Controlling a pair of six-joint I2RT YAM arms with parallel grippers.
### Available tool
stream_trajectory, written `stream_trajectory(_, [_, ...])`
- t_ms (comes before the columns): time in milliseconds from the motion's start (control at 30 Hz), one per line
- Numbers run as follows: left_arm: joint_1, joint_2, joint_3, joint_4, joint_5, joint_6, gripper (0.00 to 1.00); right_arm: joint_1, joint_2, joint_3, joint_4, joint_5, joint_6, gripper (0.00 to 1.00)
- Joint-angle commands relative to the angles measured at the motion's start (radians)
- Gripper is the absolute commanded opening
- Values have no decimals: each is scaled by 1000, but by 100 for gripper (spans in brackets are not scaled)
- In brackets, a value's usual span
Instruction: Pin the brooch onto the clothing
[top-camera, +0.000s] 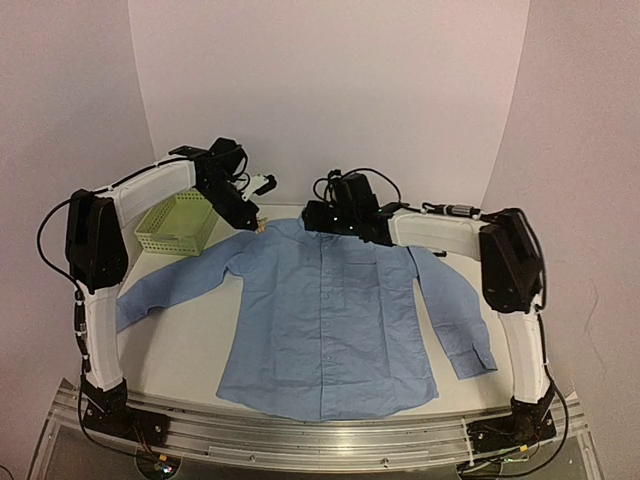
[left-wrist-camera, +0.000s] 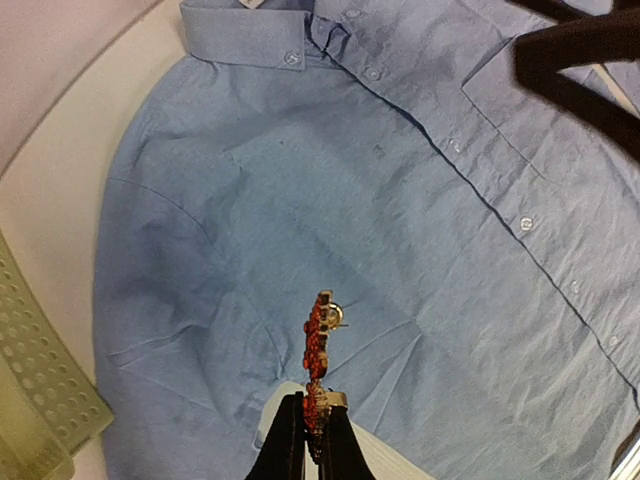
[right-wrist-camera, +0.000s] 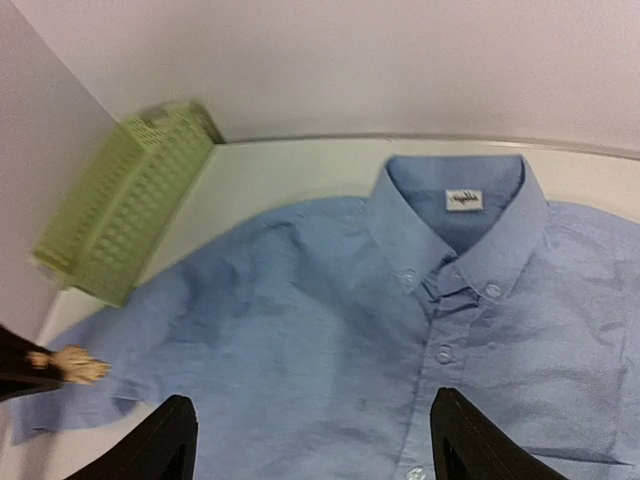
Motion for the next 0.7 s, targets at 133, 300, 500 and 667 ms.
stream_trajectory(133, [59,94,49,67,248,-238,0,2,310,329,-220,159,-92,76])
stream_trajectory(300, [76,111,18,157,277,-281,0,2,403,409,-228,171,-115,70])
stream_trajectory(500, [100,140,1,241,303,-347,0,2,472,464,-242,148,-122,60])
stream_trajectory(667, [118,165,-39,320,338,-429,0,2,462,448,-252,159,-136,62])
